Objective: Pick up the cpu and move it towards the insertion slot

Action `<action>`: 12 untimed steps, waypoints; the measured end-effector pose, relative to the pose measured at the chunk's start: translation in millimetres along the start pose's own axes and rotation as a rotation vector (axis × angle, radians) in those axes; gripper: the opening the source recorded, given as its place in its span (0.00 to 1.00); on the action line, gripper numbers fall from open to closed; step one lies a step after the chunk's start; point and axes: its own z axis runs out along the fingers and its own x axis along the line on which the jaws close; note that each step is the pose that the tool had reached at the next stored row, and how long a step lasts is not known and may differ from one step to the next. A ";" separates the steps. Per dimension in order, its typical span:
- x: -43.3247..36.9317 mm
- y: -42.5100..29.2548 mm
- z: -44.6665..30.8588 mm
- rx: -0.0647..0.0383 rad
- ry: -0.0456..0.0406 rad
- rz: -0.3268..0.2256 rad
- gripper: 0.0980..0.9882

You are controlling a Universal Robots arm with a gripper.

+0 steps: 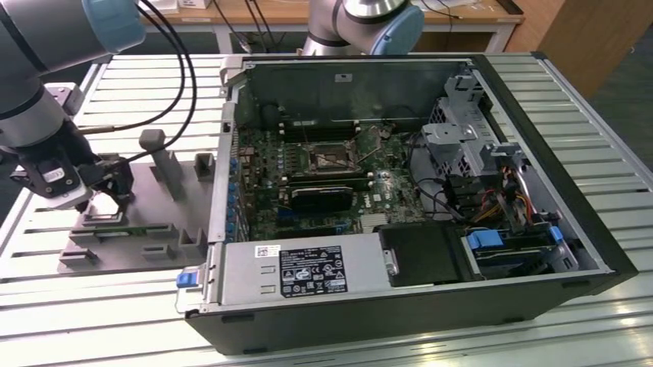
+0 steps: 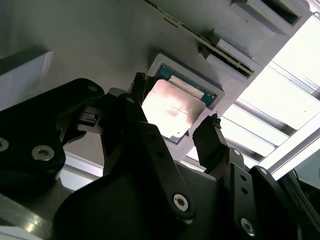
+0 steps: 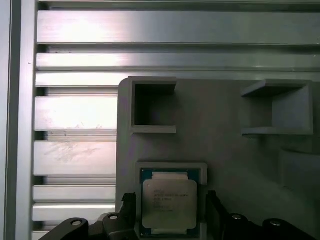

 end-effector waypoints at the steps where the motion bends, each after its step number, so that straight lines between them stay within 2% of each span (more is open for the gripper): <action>1: 0.0 0.0 0.6 -0.004 0.0000 -0.001 0.63; 4: 0.0 -0.1 2.5 -0.015 0.0002 -0.004 0.63; 12: 0.1 -0.3 4.5 -0.016 0.0005 -0.004 0.63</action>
